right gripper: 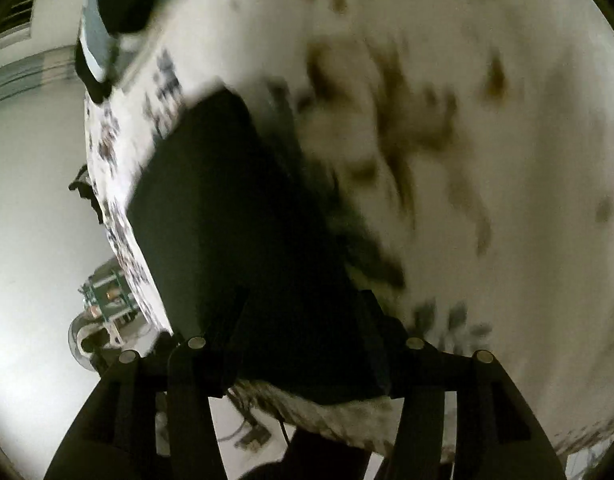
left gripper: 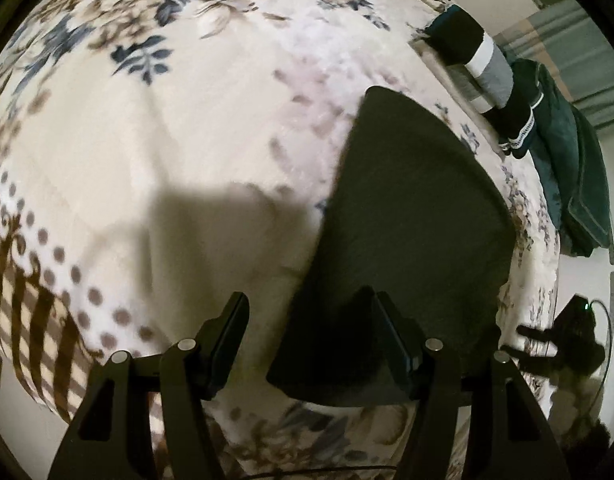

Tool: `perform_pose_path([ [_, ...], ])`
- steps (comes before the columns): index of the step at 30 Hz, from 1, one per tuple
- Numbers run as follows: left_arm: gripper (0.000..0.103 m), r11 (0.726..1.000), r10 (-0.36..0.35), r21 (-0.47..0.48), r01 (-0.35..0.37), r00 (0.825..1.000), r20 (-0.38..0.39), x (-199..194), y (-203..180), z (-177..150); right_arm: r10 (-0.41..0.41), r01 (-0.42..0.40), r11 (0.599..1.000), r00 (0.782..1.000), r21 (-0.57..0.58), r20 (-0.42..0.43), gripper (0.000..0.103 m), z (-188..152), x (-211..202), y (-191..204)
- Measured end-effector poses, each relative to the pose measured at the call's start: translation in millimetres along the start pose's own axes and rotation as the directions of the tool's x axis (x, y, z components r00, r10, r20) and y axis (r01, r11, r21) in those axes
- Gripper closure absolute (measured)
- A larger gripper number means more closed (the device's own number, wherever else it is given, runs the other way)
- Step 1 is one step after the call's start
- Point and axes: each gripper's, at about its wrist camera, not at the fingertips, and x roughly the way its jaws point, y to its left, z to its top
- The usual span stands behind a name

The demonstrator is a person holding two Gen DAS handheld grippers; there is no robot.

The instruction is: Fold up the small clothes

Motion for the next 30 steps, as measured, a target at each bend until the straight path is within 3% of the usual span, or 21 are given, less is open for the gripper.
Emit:
perform_pose_path([
  [3, 0.042, 1.000, -0.004, -0.009, 0.004, 1.000, 0.006, -1, -1, -3, -0.052, 0.049, 0.998, 0.996, 0.037, 0.077, 0.048, -21, 2, 4],
  [7, 0.042, 1.000, -0.015, 0.009, 0.015, 1.000, 0.012, -5, -7, -5, 0.035, -0.055, 0.993, 0.982, 0.107, 0.184, 0.048, -57, -14, 7],
  [10, 0.042, 1.000, -0.024, 0.012, 0.024, 1.000, 0.009, -3, -8, -5, 0.147, -0.171, 0.970, 0.978, 0.171, 0.146, 0.048, -66, 7, 0],
  [12, 0.042, 1.000, -0.026, 0.005, 0.026, 1.000, 0.007, -1, -8, -5, 0.141, -0.169, 0.954, 0.982, 0.248, 0.126, 0.048, -65, 28, -10],
  [14, 0.042, 0.999, -0.034, -0.006, 0.034, 0.999, 0.010, -1, -8, -5, 0.156, -0.206, 0.925, 0.972, 0.318, 0.177, 0.048, -65, 40, -22],
  [16, 0.042, 0.999, -0.034, -0.008, 0.034, 0.999, 0.013, -1, -8, -6, 0.129, -0.198, 0.909, 0.971, 0.368, 0.203, 0.057, -66, 44, -27],
  [19, 0.042, 0.999, -0.034, 0.001, 0.034, 0.999, 0.016, -3, -7, -7, 0.194, -0.292, 0.888, 0.938, 0.355, 0.286, 0.073, -76, 40, -25],
  [20, 0.042, 0.999, -0.034, 0.004, 0.034, 0.999, 0.016, -4, -6, -7, 0.202, -0.302, 0.893, 0.931, 0.333, 0.303, 0.085, -76, 39, -22],
  [21, 0.042, 0.999, -0.034, 0.004, 0.034, 0.999, 0.016, -4, -5, -8, 0.195, -0.290, 0.905, 0.933, 0.310, 0.304, 0.096, -76, 40, -18],
  [25, 0.042, 0.999, -0.034, -0.017, 0.034, 0.999, 0.019, -5, 0, -6, 0.075, -0.160, 0.954, 0.946, 0.253, 0.317, 0.097, -86, 30, 0],
  [30, 0.042, 0.999, -0.054, -0.004, 0.054, 0.998, 0.014, -3, -1, -2, -0.015, -0.074, 0.957, 0.954, 0.281, 0.300, 0.097, -106, 30, -5],
])
